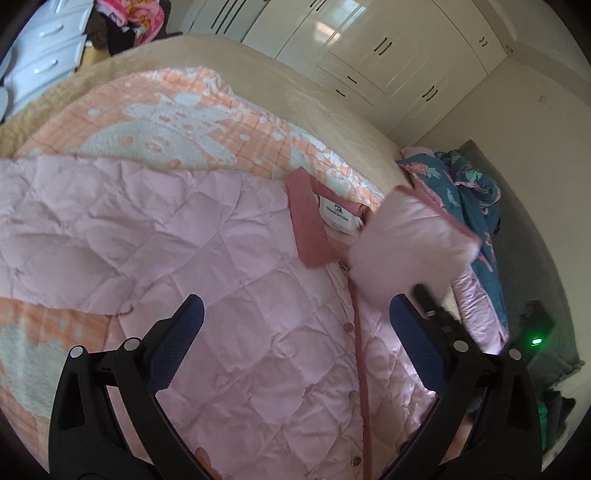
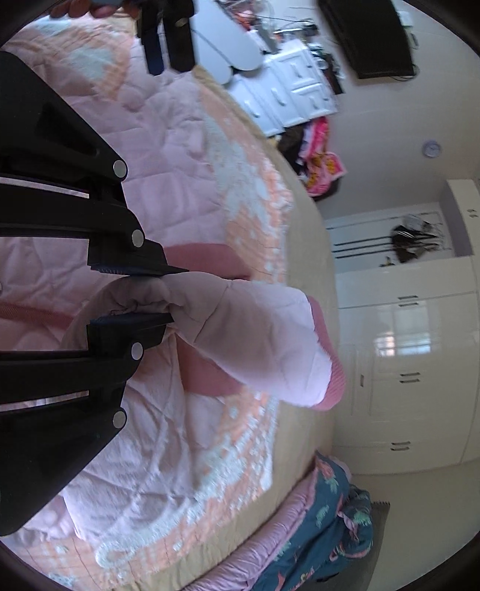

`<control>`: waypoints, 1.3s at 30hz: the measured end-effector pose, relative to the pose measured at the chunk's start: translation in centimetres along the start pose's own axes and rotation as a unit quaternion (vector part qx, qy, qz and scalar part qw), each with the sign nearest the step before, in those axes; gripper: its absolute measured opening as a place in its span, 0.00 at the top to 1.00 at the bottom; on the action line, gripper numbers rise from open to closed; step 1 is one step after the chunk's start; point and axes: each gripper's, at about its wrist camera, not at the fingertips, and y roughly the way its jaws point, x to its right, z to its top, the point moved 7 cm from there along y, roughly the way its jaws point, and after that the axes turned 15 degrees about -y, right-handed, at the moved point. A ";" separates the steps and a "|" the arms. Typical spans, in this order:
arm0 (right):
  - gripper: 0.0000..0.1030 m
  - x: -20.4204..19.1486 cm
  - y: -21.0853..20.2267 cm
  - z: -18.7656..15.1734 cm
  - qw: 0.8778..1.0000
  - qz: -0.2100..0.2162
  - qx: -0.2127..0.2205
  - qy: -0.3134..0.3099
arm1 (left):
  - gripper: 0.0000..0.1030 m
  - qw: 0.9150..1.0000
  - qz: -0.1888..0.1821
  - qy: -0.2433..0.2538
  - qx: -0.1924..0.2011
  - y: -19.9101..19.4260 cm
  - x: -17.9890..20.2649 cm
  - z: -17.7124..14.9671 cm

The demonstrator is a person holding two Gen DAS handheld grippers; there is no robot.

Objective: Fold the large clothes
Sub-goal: 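Lift the sleeve with the right tool and carry it across the jacket front, then lower the sleeve and open the right tool while the left tool straightens its cuff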

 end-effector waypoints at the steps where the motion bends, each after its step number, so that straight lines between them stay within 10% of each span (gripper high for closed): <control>1: 0.84 -0.6 0.5 -0.6 1.000 0.002 -0.009 -0.006 | 0.09 1.000 -0.004 -0.005 -0.003 0.2 -0.3 -0.1; 11: 0.73 -7.6 4.1 -4.4 0.989 0.030 -0.086 -0.113 | 0.09 0.995 -0.060 -0.071 -0.042 1.8 -3.0 -0.3; 19: 0.30 -10.6 3.9 -6.7 0.982 0.072 -0.109 -0.134 | 0.09 0.984 -0.097 -0.126 -0.086 4.2 -4.1 -1.2; 26: 0.16 -5.0 -1.2 -6.0 0.991 0.060 -0.076 -0.092 | 0.10 0.978 -0.089 -0.134 -0.130 8.0 -4.0 -3.5; 30: 0.29 2.0 -2.1 -7.3 0.994 0.006 -0.100 -0.036 | 0.78 0.986 -0.072 -0.098 -0.112 9.0 -3.1 -3.8; 39: 0.31 12.9 -1.6 -10.6 0.985 -0.044 -0.135 0.094 | 0.90 0.999 -0.031 0.000 -0.029 5.7 -1.7 -1.9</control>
